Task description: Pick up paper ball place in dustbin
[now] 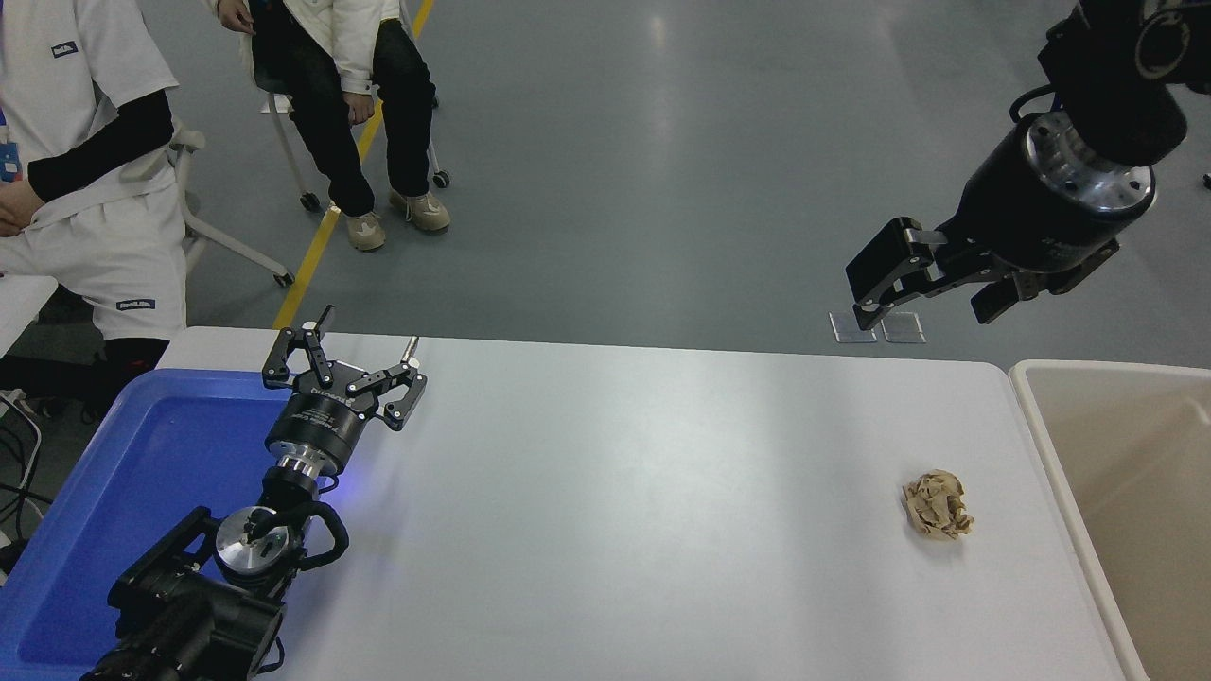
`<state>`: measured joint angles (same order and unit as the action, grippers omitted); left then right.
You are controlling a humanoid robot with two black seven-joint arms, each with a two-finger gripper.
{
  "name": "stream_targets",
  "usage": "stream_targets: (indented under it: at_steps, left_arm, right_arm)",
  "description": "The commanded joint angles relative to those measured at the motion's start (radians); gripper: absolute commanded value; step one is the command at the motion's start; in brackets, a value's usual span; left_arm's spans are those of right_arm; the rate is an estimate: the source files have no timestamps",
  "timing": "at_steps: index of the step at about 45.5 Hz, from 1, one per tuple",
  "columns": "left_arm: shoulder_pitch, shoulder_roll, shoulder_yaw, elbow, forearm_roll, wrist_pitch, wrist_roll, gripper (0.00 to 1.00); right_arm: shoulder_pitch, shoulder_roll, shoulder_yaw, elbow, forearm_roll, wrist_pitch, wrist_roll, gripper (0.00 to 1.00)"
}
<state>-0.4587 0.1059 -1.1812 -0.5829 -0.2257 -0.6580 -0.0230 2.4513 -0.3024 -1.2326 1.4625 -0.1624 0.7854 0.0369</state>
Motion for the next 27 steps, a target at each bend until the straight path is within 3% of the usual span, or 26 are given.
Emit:
stream_targets:
  at_steps: [1, 27]
  left_arm:
    - [0.0, 0.0, 0.0, 0.0, 0.0, 0.0, 0.0, 0.99]
    - [0.0, 0.0, 0.0, 0.0, 0.0, 0.0, 0.0, 0.99]
  right_arm:
    - [-0.041, 0.002, 0.005, -0.068, 0.01, 0.0, 0.001, 1.0]
    - [-0.074, 0.074, 0.064, -0.083, 0.012, 0.0, -0.002, 1.0]
